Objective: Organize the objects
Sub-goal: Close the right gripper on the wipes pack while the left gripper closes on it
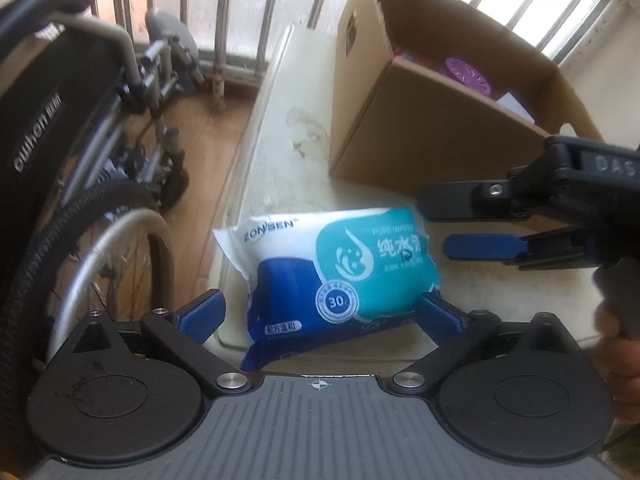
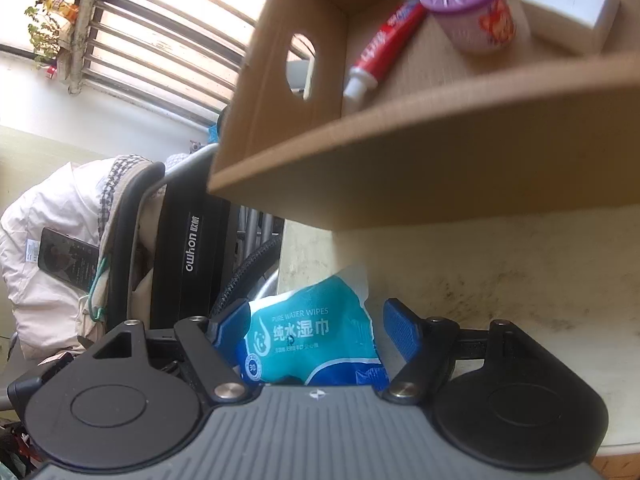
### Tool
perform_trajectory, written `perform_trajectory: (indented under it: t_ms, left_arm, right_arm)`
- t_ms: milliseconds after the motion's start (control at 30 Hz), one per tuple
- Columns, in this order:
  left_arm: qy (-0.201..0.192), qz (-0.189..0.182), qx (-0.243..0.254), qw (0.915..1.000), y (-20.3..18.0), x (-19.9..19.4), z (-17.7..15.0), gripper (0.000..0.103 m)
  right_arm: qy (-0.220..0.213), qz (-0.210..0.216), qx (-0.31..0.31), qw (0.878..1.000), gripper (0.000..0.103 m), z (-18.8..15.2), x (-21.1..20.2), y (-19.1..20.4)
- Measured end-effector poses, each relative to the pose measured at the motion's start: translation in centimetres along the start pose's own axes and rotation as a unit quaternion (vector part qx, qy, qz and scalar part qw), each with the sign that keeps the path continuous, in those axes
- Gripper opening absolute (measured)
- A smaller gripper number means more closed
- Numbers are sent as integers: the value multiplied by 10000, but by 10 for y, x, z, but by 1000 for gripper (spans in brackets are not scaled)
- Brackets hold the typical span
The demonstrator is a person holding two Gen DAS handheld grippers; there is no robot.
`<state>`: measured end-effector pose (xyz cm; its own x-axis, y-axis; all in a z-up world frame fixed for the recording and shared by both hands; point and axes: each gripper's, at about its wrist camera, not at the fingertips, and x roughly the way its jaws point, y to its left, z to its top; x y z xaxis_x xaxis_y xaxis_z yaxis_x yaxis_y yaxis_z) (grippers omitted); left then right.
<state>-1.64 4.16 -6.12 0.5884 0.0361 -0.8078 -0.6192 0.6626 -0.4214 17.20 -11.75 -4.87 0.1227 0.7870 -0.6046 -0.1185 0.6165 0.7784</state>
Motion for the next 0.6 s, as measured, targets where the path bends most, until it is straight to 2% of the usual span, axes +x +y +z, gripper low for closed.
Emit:
perform_trajectory:
  t_ms: [133,367,600]
  left_arm:
    - [114,-203,-222,9995,4,3,0,103]
    - [256,-441,-484,9975,4,7,2,103]
    - [272,-399,-503,9976,-4,4,0,103]
  right_arm:
    - [133,34,97,9999,76,-2,15,-6]
    - [444,348,129,9983,78,1,31,-8]
    - [628,562,-30,9964,80,3,30,-9]
